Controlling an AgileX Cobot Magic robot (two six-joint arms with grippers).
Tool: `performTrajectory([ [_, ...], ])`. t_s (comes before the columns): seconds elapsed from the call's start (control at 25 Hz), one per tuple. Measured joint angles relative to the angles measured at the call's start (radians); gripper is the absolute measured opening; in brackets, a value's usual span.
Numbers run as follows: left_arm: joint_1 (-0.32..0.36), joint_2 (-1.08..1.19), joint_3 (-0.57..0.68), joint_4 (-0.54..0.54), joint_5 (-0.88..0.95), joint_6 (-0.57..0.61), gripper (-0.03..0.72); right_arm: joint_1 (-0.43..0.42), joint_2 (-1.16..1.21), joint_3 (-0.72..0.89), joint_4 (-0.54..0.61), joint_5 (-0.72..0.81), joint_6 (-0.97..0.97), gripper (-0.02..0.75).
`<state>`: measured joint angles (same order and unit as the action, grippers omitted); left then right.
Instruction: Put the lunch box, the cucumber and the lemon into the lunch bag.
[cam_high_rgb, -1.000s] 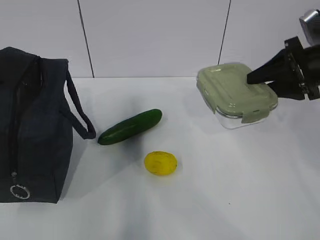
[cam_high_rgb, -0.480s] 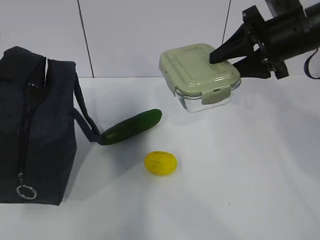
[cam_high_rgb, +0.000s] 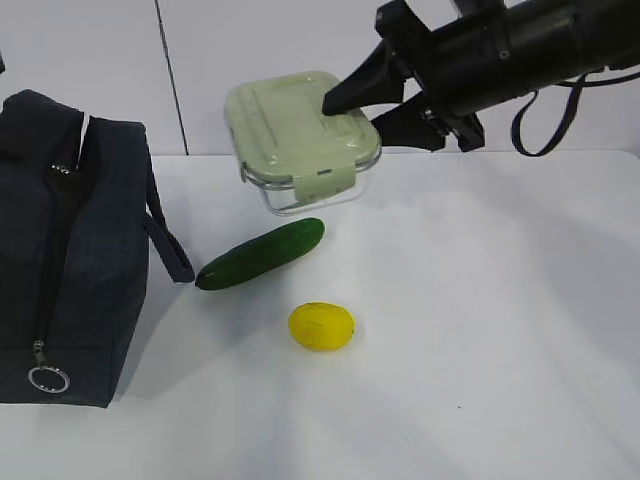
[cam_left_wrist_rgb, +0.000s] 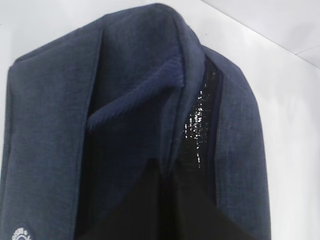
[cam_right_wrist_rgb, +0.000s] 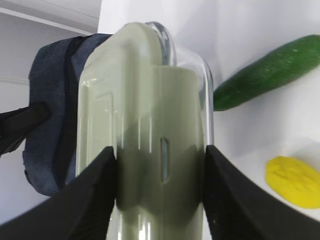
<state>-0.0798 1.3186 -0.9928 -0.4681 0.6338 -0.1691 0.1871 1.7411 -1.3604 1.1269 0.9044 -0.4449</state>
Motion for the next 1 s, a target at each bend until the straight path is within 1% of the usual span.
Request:
performTrajectory([
  [0.36,0.000,0.004,-0.002,0.002,-0.025,-0.014,-0.006,0.150,0.000,-0.090,0.026,-0.130,0.053,0.398],
  [0.56,0.000,0.016,-0.002,0.002,-0.037,-0.016,-0.006,0.222,0.000,-0.107,0.034,-0.190,0.068,0.398],
  [0.84,0.000,0.020,-0.002,-0.004,-0.048,-0.016,-0.006,0.282,0.026,-0.107,0.042,-0.235,0.076,0.398],
  [1.0,0.000,0.022,-0.002,-0.006,-0.052,-0.016,-0.006,0.301,0.039,-0.107,0.045,-0.266,0.076,0.398],
])
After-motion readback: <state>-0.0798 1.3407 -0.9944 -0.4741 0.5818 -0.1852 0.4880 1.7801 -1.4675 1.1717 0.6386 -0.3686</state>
